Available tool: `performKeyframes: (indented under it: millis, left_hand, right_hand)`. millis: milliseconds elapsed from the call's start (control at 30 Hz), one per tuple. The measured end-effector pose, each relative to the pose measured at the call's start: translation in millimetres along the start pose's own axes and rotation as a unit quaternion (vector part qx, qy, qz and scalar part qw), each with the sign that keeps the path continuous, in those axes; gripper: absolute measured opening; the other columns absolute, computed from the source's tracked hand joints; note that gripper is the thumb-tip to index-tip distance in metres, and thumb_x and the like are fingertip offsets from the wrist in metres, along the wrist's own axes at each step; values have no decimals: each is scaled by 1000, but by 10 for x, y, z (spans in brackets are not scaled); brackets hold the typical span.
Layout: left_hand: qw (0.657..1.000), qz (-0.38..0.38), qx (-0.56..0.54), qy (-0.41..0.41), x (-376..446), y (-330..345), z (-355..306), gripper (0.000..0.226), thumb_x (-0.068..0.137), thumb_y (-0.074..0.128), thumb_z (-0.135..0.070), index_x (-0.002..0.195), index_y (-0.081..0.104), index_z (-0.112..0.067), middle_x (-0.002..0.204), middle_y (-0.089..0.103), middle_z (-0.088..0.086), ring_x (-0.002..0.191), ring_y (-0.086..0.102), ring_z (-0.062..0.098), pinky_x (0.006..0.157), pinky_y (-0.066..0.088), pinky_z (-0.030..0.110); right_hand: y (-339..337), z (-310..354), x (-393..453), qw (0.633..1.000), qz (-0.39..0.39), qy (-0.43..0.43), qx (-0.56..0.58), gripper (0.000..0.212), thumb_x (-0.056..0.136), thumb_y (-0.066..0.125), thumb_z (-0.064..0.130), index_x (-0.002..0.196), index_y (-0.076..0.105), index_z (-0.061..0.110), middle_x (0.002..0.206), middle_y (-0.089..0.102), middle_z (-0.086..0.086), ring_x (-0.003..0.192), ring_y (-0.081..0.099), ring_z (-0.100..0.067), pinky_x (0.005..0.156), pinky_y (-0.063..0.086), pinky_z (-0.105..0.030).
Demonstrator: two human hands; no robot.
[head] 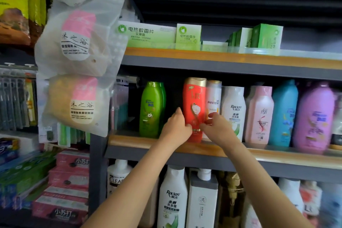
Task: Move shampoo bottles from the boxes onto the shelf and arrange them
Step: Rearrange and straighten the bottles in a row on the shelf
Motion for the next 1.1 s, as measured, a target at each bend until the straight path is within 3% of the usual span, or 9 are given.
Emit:
performKeyframes:
  millis: [133, 233, 467, 600, 800, 933, 1100]
  left_hand:
    - [997, 65, -28, -38, 86, 106, 6, 53, 87, 46, -10, 138, 33, -6, 127, 52, 14, 112, 53, 30, 94, 47, 39]
    - [994, 82, -51, -57, 110, 118, 15, 44, 85, 46, -8, 128, 42, -8, 122, 54, 11, 107, 55, 27, 92, 48, 37]
    - [989, 90, -90, -75, 135, 145, 37, 43, 84, 47, -8, 127, 42, -11, 120, 56, 9, 104, 57, 25, 94, 49, 41]
    - [988, 90, -91, -84, 130, 129, 46, 44, 87, 47, -8, 130, 38, -9, 119, 55, 10, 103, 57, 25, 93, 49, 40]
    - [985, 94, -104, -99, 120, 70, 109, 46, 86, 45, -6, 131, 37, -10, 120, 53, 8, 105, 56, 24, 94, 49, 40]
    - [982, 76, -129, -114, 140, -1, 209, 48, 83, 45, -6, 131, 41, -11, 120, 56, 9, 105, 56, 25, 94, 49, 41]
    - [977, 31, -159, -141, 130, -79, 272, 41, 87, 41, -1, 128, 40, -5, 120, 54, 12, 98, 52, 23, 79, 42, 28]
  right_hand:
    - [124, 17, 46, 998, 63, -8, -24, 11, 88, 50, 7, 86, 56, -2, 83, 58, -14, 78, 57, -27, 59, 41, -27]
    - [201, 10, 108, 994, 99, -1, -45, 5, 86, 50, 6, 83, 53, 3, 78, 54, -10, 71, 53, -24, 51, 39, -24]
    - [291, -60, 217, 986, 158, 48, -11, 12, 84, 48, -3, 93, 45, 4, 85, 53, -17, 74, 56, -31, 69, 51, -38]
    - [306, -62, 243, 984, 169, 54, -16, 19, 85, 48, -5, 77, 40, 11, 75, 51, -12, 70, 57, -28, 70, 54, -40]
    - [393, 36, 228, 985, 166, 39, -15, 20, 86, 51, -5, 75, 42, 10, 89, 55, -17, 81, 63, -33, 83, 56, -44]
    - [464, 157, 171, 985, 168, 25, -28, 23, 88, 51, 0, 72, 40, 12, 82, 54, -12, 92, 64, -34, 87, 54, -42]
    - [557, 255, 130, 985, 173, 19, -15, 12, 87, 51, 0, 81, 44, 9, 95, 56, -16, 95, 65, -36, 86, 55, -45]
Point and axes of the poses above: each hand's wrist, its own x-axis towards the middle knuckle, its own y-axis out of the palm, z = x × y, the point moved 8 cm from there along x, towards the middle knuckle
